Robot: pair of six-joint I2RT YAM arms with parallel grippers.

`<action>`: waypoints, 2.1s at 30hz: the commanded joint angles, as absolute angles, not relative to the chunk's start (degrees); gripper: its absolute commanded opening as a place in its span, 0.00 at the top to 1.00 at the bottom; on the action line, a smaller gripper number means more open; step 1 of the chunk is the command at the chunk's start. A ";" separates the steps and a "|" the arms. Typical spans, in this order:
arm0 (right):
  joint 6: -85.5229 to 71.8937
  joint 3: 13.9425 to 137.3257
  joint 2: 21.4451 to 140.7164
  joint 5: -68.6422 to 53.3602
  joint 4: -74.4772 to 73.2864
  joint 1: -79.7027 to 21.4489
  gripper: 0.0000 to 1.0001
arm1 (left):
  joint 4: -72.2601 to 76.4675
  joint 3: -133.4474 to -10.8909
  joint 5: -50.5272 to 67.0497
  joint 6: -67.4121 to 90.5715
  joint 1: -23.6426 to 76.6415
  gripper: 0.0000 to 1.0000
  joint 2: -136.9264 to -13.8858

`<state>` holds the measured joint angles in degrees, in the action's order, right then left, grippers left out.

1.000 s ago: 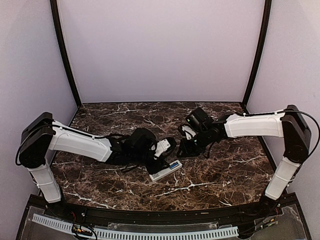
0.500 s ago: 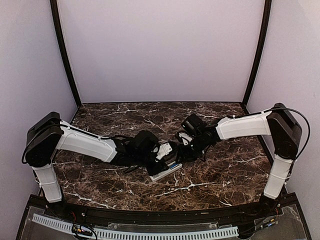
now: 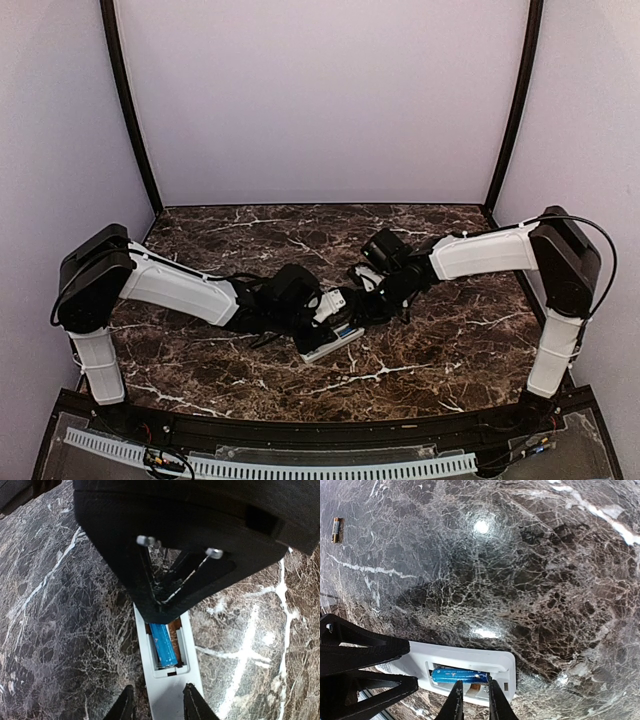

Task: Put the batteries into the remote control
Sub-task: Hold the remote control without the battery cover at the center of the board, then press the battery in the battery compartment.

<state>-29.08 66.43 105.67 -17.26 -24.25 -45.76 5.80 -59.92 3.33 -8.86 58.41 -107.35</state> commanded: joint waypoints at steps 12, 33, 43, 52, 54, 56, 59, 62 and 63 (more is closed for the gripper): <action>-28.45 67.83 106.68 -20.80 -24.37 -45.97 0.84 | 5.07 -61.12 2.12 -10.03 59.01 0.68 -108.36; -28.04 68.96 105.98 -17.52 -24.87 -45.97 0.80 | 9.66 -58.22 2.63 -10.87 59.24 0.68 -105.95; -28.65 67.81 108.04 -19.36 -23.20 -46.44 0.80 | 9.40 -58.09 1.60 -11.58 59.24 0.68 -106.01; -28.64 67.80 109.65 -18.76 -23.52 -47.44 0.79 | 9.65 -57.30 1.16 -11.81 59.28 0.64 -106.08; -28.49 67.70 110.11 -21.17 -22.36 -47.54 0.79 | 9.85 -56.92 1.60 -11.90 59.24 0.61 -106.06; -28.48 67.78 110.65 -23.97 -21.42 -47.63 0.79 | 10.13 -56.53 2.23 -12.08 59.24 0.58 -106.08; -28.64 67.86 110.74 -26.13 -20.32 -47.64 0.80 | 10.45 -56.49 2.89 -11.90 59.28 0.57 -106.15; -28.78 68.02 110.61 -28.49 -19.40 -47.64 0.80 | 10.39 -56.57 2.83 -11.82 59.24 0.60 -106.17; -28.82 68.03 110.45 -29.16 -19.01 -47.64 0.80 | 10.20 -56.59 2.60 -11.85 59.24 0.61 -106.13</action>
